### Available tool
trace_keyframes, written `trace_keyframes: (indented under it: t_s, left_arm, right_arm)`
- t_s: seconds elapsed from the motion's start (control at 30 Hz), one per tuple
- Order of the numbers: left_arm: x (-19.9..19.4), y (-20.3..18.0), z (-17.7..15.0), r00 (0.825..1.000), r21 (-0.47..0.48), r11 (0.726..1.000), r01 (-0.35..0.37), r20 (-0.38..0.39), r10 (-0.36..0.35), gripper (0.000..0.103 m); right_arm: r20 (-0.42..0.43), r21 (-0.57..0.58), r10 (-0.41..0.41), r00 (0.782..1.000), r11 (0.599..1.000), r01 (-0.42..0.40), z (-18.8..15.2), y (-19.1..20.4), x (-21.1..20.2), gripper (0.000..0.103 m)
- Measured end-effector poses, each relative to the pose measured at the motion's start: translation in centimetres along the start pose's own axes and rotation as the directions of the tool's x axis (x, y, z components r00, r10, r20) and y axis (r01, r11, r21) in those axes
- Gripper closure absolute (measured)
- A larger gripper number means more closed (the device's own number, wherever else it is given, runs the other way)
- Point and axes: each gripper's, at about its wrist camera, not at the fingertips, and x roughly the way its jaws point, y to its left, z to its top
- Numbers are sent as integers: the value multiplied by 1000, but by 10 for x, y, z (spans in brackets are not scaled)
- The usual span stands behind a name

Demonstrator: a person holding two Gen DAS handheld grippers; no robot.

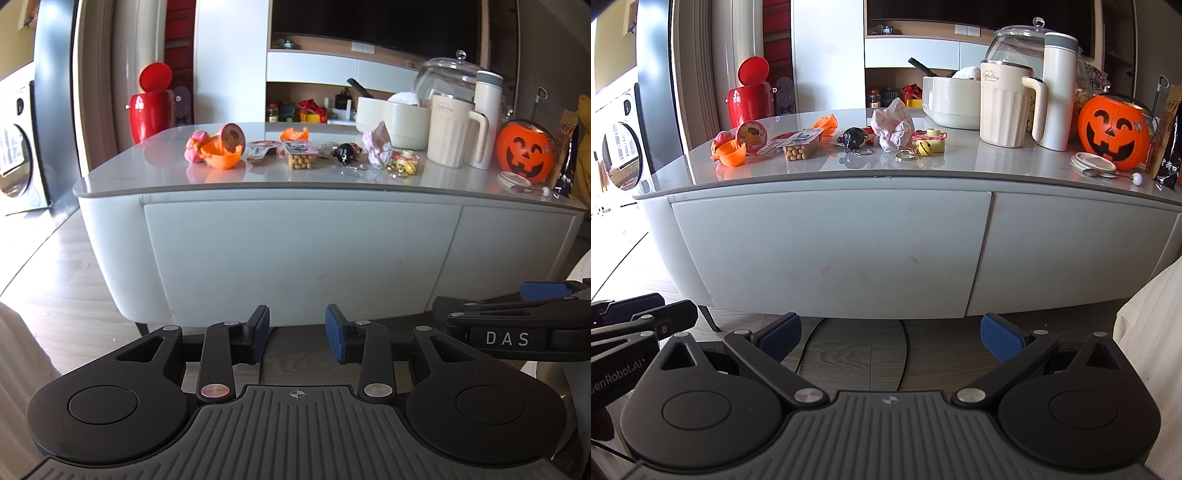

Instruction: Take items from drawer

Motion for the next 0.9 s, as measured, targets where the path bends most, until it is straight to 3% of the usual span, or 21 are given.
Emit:
trace_keyframes:
  t_s: [0.53, 0.57, 0.6, 0.63, 0.7, 0.9]
  left_arm:
    - [2, 0, 1, 1000, -1, 1000, -8, -17, 8, 66]
    - [2, 0, 1, 1000, -3, 1000, -1, -19, 0, 70]
    - [2, 0, 1, 1000, -8, 1000, 15, -19, -15, 82]
    - [1, 0, 2, 999, -15, 999, 32, -17, -32, 87]
    - [-2, -1, 2, 998, -28, 998, 62, -2, -62, 88]
    - [2, -5, 8, 998, -33, 998, 44, -34, -45, 88]
  right_arm:
    - [-1, 1, 0, 1000, 1000, 0, 0, 0, 0, 0]
    - [-1, 0, 0, 1000, 1000, 0, 0, 0, 0, 0]
    - [-1, 0, 0, 1000, 1000, 0, 0, 0, 0, 0]
    - [-1, 2, 0, 1000, 1000, 0, 0, 0, 0, 0]
    - [-5, 6, -1, 1000, 1000, 1, 0, -1, 1, 0]
    - [-28, 52, 1, 1000, 999, 1, 2, -8, 3, 0]
